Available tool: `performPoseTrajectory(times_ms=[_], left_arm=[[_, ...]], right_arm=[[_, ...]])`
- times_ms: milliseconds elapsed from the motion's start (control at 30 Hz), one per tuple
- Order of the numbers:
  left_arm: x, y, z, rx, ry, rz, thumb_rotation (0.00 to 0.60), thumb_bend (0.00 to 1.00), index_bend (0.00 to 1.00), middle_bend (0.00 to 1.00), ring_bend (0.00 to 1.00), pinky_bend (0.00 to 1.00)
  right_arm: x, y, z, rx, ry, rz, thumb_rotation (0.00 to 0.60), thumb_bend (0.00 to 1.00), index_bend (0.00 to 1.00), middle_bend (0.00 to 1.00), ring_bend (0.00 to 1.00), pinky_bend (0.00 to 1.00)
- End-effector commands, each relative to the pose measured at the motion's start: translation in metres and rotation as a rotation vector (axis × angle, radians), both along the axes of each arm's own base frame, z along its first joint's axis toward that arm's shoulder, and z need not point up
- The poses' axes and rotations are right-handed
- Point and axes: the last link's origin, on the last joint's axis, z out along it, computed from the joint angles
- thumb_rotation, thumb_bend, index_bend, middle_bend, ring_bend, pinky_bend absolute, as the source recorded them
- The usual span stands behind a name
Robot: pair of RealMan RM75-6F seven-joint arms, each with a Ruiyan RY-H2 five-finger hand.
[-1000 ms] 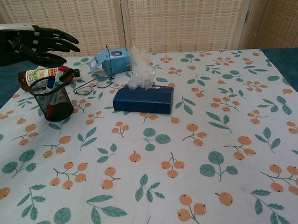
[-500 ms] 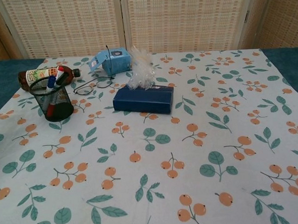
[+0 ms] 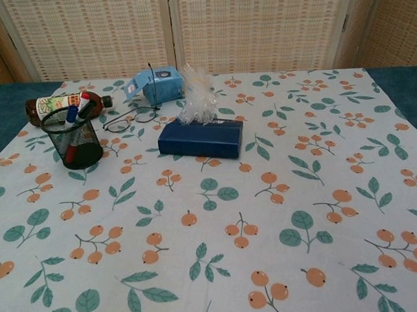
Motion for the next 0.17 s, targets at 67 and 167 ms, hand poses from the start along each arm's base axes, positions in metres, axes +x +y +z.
performPoseTrajectory(times_ms=[67, 167], left_arm=[[-0.0139, -0.0105, -0.0021, -0.043, 0.005, 0.063, 0.6, 0.3, 0.16, 0.08, 0.02, 0.12], [-0.0125, -0.0061, -0.0027, -0.056, 0.019, 0.06, 0.6, 0.3, 0.16, 0.08, 0.02, 0.12]], right_arm=[[-0.001, -0.0019, -0.0001, 0.003, 0.007, -0.02, 0.6, 0.0, 0.15, 0.16, 0.24, 0.04], [-0.0017, -0.0024, -0.0005, 0.005, 0.009, -0.028, 0.6, 0.0, 0.13, 0.16, 0.23, 0.04]])
